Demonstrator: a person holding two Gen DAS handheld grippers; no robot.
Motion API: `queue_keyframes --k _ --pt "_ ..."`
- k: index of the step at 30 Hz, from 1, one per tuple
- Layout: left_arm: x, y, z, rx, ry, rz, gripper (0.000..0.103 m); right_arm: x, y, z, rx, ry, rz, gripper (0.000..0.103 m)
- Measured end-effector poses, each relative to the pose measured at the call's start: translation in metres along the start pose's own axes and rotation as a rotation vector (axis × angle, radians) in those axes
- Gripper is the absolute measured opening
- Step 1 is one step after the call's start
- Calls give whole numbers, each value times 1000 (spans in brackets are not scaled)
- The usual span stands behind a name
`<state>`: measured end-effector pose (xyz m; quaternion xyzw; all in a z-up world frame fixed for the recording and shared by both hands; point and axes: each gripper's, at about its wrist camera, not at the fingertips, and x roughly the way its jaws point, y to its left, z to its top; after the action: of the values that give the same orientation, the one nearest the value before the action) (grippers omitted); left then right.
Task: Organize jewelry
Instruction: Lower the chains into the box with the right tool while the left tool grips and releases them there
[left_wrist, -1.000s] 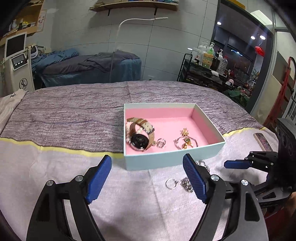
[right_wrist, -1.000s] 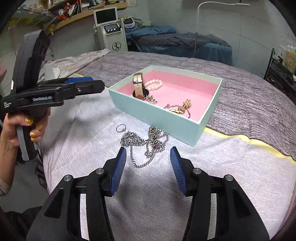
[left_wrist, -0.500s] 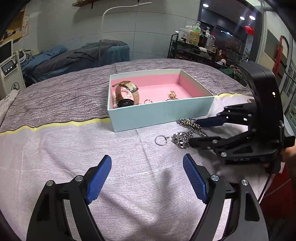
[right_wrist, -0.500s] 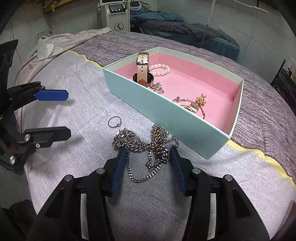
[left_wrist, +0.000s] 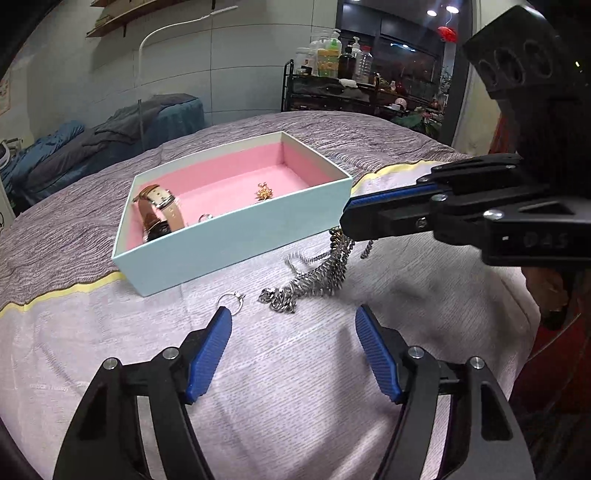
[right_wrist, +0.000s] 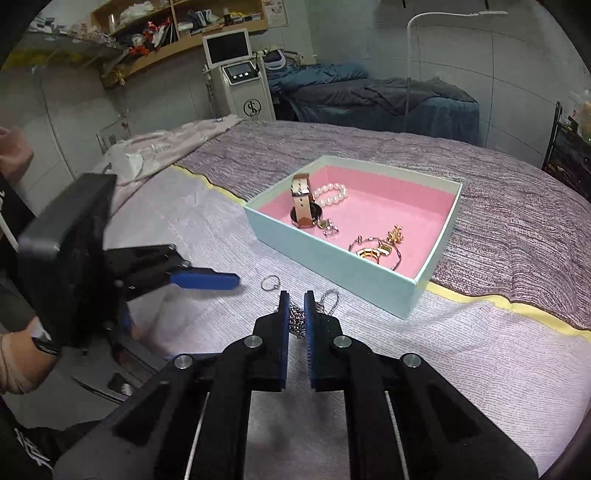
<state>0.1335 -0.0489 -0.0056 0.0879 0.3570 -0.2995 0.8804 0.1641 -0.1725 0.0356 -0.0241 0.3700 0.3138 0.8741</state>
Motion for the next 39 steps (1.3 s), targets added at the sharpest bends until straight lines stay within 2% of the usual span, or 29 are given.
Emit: queue_keyframes --k 2,4,6,7,8,17,24,27,32,39 --pt "6 -5 9 10 -11 -18 55 -14 5 7 -4 -28 17 8" --pt "12 -13 18 14 -20 -68 49 -25 9 12 -14 -48 14 8" --pt "18 -20 25 13 -16 -92 30 -32 10 16 -6 -67 17 8" --pt "21 -23 27 10 -8 -99 15 -35 9 17 -7 -75 7 8" --pt "21 -24 28 4 -9 -106 9 -38 10 17 -10 -80 -4 8" --pt "-14 -13 45 10 -59 -69 8 -54 3 25 -1 -129 -6 8" --pt "-51 6 98 23 -141 -77 8 -73 -3 60 -2 -231 7 8" --pt "-56 13 122 40 -179 -40 8 -77 -10 78 11 -271 -1 8" --pt "-40 27 153 37 -176 -41 8 -72 -26 101 36 -295 -12 8" --pt "19 53 169 -19 -67 -44 8 -37 -59 114 120 -229 -16 8"
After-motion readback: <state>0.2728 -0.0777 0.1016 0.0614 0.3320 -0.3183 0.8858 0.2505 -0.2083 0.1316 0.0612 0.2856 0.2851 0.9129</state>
